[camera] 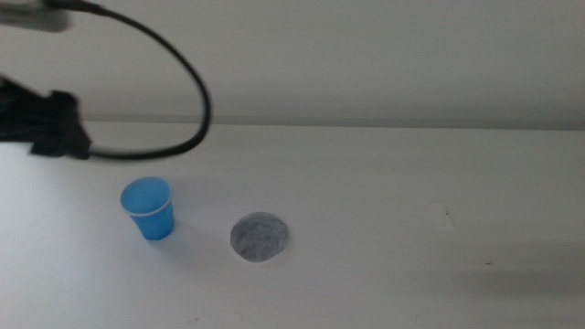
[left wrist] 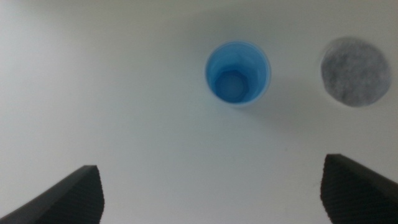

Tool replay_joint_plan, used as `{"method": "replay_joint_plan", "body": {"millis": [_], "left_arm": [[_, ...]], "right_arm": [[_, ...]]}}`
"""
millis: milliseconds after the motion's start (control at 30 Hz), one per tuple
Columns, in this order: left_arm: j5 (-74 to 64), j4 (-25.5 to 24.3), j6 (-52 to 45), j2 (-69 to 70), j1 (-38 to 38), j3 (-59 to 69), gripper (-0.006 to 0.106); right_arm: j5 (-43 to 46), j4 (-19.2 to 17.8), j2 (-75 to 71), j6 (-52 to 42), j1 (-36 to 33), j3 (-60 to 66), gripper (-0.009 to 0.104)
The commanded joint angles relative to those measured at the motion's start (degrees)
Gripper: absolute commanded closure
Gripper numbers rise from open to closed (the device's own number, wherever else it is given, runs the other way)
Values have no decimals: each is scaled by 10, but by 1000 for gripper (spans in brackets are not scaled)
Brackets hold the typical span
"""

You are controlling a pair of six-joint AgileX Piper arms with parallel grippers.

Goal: Place an empty cup on a cup mat.

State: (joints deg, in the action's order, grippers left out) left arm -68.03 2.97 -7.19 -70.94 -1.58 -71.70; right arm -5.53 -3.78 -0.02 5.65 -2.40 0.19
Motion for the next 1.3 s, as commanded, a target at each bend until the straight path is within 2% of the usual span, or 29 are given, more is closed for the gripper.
{"method": "replay_joint_plan", "body": {"millis": [0, 133, 300, 500, 1033, 1167, 1267], "left_arm": [[-45, -20, 2, -62, -33, -40, 7], [-30, -57, 47, -130, -71, -69, 7], [13, -55, 72, -201, -69, -74, 7], [43, -108, 125, -259, -67, -74, 7], [92, -113, 129, -359, -58, -74, 7], [94, -112, 126, -378, -58, -74, 13], [95, -105, 127, -396, -58, -74, 22]], "right_arm": [[3, -6, -21, -1, 0, 20, 97], [3, -6, -21, -1, 0, 20, 97], [3, -6, -21, -1, 0, 20, 97], [3, -6, -21, -1, 0, 20, 97], [3, -6, -21, -1, 0, 20, 97], [3, -6, -21, -1, 0, 20, 97], [3, -6, -21, -1, 0, 20, 97]]}}
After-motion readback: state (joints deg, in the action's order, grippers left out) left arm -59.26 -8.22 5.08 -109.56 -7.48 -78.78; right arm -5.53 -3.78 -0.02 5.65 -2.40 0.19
